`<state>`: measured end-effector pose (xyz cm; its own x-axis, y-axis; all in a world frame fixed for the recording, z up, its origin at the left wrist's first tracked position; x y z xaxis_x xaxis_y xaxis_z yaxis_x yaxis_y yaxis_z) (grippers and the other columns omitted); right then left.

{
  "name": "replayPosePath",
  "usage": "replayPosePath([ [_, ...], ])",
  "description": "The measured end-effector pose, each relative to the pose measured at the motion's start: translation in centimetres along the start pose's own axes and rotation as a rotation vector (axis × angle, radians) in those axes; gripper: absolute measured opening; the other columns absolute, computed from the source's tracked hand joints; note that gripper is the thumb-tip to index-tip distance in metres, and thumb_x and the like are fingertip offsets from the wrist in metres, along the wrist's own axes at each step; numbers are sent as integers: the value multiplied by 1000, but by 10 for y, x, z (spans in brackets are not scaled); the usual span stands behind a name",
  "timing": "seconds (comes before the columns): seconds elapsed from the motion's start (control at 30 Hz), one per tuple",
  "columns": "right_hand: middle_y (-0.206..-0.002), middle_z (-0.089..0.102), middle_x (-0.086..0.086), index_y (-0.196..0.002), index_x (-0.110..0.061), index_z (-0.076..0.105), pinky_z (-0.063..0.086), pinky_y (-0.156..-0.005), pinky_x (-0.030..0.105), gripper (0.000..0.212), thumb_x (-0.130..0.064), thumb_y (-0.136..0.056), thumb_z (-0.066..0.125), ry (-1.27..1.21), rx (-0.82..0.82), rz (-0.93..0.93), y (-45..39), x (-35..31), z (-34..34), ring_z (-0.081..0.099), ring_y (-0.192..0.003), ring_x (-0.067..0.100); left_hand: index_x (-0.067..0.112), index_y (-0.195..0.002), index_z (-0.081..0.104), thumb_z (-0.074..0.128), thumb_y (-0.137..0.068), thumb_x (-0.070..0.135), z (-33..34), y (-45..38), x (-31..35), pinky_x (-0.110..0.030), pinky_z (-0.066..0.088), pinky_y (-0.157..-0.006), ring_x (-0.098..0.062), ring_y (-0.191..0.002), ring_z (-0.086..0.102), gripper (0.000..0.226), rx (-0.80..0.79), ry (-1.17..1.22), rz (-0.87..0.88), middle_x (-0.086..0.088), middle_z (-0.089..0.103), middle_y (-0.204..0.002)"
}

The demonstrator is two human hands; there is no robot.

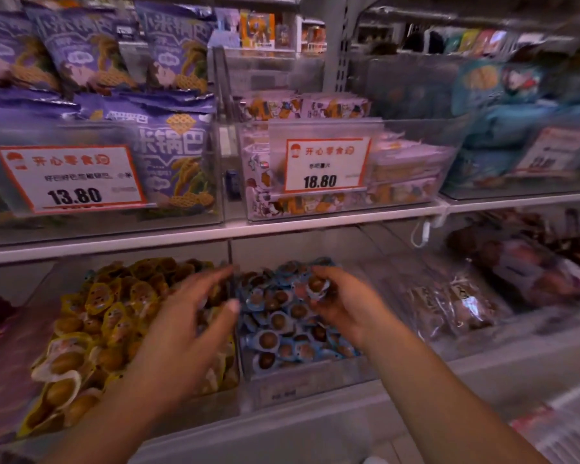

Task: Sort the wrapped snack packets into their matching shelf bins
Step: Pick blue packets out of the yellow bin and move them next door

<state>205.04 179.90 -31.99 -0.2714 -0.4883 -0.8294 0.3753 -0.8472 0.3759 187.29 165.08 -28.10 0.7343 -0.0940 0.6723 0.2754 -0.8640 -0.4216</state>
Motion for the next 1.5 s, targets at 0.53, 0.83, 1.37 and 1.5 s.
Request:
replayPosePath([
  [0.53, -145, 35, -8, -142, -25, 48, 28, -107, 7, 57, -35, -87, 60, 1085, -279, -742, 17, 55, 95, 37, -127, -5, 39, -147, 33, 17, -89, 66, 9, -24, -89, -46, 22, -116, -19, -140, 36, 66, -431, -776, 114, 9, 40, -150],
  [0.83, -141, 34, -14, -131, -41, 52, 24, -100, -1, 46, -44, -85, 50, 1065, -262, -733, 13, 56, 97, 38, -126, -8, 38, -107, 63, 58, -80, 42, -33, -42, -108, -39, 38, -100, -20, -106, 61, 27, -249, -662, -75, 10, 62, -117],
  [1.37, -143, 26, -19, -138, -37, 48, 24, -92, -6, 41, -36, -97, 50, 1126, -253, -741, 15, 56, 97, 35, -123, -6, 41, -147, 36, 38, -95, 45, 20, -79, -125, -43, 29, -107, -32, -130, 44, 53, -446, -773, 17, 8, 35, -156],
  [1.5, -141, 27, -22, -136, -39, 48, 23, -90, -7, 44, -42, -92, 46, 1113, -265, -751, 17, 56, 98, 32, -115, -21, 38, -120, 57, 52, -90, 56, 16, -83, -122, -41, 31, -100, -26, -118, 50, 35, -408, -613, -16, 8, 52, -133],
])
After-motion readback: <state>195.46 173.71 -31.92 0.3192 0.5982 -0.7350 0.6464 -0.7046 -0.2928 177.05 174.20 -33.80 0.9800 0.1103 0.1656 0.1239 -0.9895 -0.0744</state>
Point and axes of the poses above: each hand's wrist, its own y-axis away from the middle knuckle, its own z-axis out of the palm, x = y × z, the point moved 5 cm from there along -y, towards the middle knuckle
